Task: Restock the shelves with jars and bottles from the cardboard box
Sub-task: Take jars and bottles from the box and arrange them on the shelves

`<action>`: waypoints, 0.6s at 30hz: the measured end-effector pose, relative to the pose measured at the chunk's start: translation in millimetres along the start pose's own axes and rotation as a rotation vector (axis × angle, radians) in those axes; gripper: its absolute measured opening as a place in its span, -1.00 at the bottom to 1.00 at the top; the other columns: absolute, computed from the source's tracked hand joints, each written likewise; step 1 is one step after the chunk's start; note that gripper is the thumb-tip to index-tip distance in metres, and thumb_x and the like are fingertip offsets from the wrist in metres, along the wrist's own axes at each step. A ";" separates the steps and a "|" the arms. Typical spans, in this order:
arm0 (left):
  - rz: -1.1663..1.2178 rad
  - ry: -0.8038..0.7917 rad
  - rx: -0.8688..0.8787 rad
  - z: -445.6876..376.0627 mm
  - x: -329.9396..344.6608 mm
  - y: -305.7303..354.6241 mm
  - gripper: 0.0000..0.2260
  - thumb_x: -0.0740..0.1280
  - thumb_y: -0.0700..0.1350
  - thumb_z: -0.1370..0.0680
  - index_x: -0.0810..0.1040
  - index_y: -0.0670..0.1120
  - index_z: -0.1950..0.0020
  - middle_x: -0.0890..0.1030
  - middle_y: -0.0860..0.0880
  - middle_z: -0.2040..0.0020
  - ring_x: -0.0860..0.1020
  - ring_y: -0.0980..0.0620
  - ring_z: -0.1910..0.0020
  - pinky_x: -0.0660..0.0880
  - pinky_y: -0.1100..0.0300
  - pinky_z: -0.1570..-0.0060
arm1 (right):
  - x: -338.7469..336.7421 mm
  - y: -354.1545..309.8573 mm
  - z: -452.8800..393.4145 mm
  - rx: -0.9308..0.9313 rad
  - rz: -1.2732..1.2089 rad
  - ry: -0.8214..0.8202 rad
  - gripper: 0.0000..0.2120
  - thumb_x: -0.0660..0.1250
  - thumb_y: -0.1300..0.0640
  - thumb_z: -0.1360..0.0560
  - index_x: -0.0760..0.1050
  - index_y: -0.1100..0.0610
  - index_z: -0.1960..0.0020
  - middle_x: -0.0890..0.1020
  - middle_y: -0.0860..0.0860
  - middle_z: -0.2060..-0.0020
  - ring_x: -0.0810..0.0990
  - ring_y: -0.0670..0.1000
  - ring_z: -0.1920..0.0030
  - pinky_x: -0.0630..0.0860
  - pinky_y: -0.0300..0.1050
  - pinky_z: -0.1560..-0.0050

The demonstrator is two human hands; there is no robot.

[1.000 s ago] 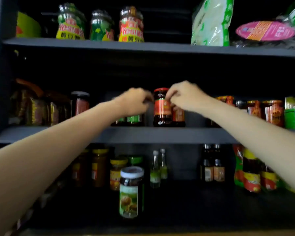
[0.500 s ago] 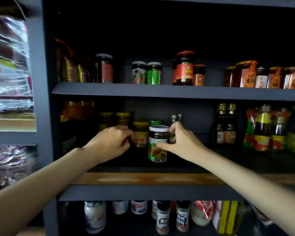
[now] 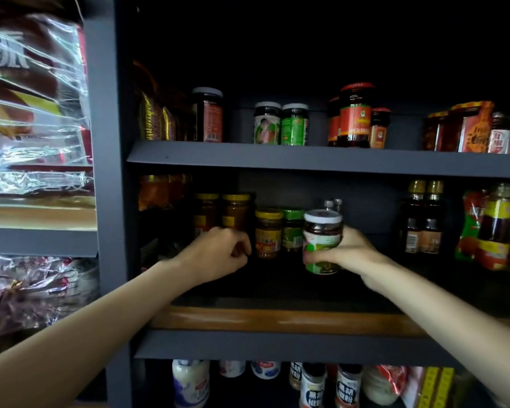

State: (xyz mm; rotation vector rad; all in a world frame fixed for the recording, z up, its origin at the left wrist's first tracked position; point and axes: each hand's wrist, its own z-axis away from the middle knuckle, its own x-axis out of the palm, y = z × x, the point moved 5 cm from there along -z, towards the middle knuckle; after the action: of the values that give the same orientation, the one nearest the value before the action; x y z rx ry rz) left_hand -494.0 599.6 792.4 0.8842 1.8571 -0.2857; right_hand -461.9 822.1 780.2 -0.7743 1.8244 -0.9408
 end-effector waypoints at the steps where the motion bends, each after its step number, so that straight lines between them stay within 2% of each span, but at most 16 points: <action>1: 0.009 0.002 0.000 -2.5 0.7 -0.3 -0.85 0.32 -0.14 -0.52 0.57 0.00 -0.07 0.62 0.04 0.01 0.58 0.13 0.01 0.54 0.22 -0.01 | -9.1 0.3 -2.5 0.013 -0.014 0.028 -0.59 0.61 0.21 -0.15 0.56 0.01 0.06 0.67 -0.02 0.10 0.61 -0.03 0.03 0.52 -0.12 -0.02; 3: 0.032 0.009 0.000 -9.2 2.7 0.0 -0.85 0.32 -0.15 -0.52 0.57 0.00 -0.07 0.61 0.04 0.00 0.57 0.13 0.01 0.53 0.24 -0.01 | -22.6 -0.5 -3.5 0.041 -0.043 0.018 -0.63 0.59 0.22 -0.20 0.53 0.00 0.09 0.65 -0.03 0.10 0.58 -0.06 0.06 0.48 -0.14 0.10; 7: 0.114 -0.034 0.013 -24.1 15.7 11.8 -0.84 0.33 -0.16 -0.52 0.58 -0.04 -0.09 0.61 0.03 0.00 0.56 0.13 -0.01 0.51 0.29 -0.02 | -25.2 6.2 -0.1 0.122 -0.069 -0.076 -0.65 0.57 0.18 -0.25 0.53 -0.02 0.05 0.64 -0.05 0.07 0.56 -0.07 0.00 0.48 -0.09 0.06; 9: 0.195 -0.051 0.016 -33.2 21.0 18.5 -0.82 0.35 -0.15 -0.51 0.56 -0.07 -0.11 0.61 0.00 -0.05 0.56 0.12 -0.02 0.51 0.27 -0.06 | -20.4 8.7 -0.1 0.140 -0.086 -0.116 -0.62 0.57 0.18 -0.25 0.52 -0.01 0.01 0.64 -0.06 0.05 0.56 -0.08 -0.01 0.47 -0.13 0.12; 11: 0.319 -0.056 -0.012 -41.0 24.1 23.0 -0.76 0.39 -0.13 -0.48 0.52 -0.06 -0.14 0.58 -0.01 -0.07 0.54 0.10 -0.03 0.51 0.21 -0.11 | -14.1 8.9 -0.8 0.141 -0.100 -0.160 -0.56 0.58 0.16 -0.23 0.51 -0.01 -0.04 0.65 -0.06 0.02 0.56 -0.08 -0.04 0.49 -0.14 0.11; 14: 0.426 -0.073 -0.057 -48.9 27.9 28.5 -0.65 0.39 -0.15 -0.48 0.43 -0.05 -0.24 0.54 0.02 -0.05 0.52 0.10 -0.01 0.50 0.24 -0.02 | -2.6 6.5 -5.4 0.114 -0.065 -0.217 -0.46 0.61 0.16 -0.17 0.54 0.02 -0.11 0.67 -0.06 0.01 0.58 -0.06 -0.07 0.51 -0.12 0.03; 16: 0.391 -0.107 -0.081 -51.1 31.6 27.6 -0.61 0.38 -0.18 -0.49 0.40 -0.05 -0.29 0.54 -0.02 -0.12 0.52 0.09 -0.02 0.48 0.26 0.00 | 2.8 4.6 -9.0 0.102 -0.041 -0.224 -0.52 0.60 0.22 -0.18 0.56 0.02 -0.06 0.68 -0.06 0.06 0.59 -0.07 -0.03 0.50 -0.15 0.08; 18: 0.232 -0.134 -0.098 -51.1 32.0 23.2 -0.61 0.36 -0.18 -0.50 0.42 -0.03 -0.31 0.53 -0.04 -0.21 0.52 0.05 -0.12 0.50 0.20 -0.10 | 3.2 5.5 -14.9 0.104 -0.037 -0.210 -0.57 0.58 0.27 -0.20 0.56 0.03 -0.02 0.67 -0.06 0.08 0.58 -0.06 -0.01 0.45 -0.18 0.16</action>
State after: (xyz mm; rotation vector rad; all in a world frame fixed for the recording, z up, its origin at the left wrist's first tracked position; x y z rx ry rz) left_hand -520.5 658.4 792.3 0.9783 1.6137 -0.1065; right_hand -477.4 826.4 778.5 -0.8123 1.5725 -0.9333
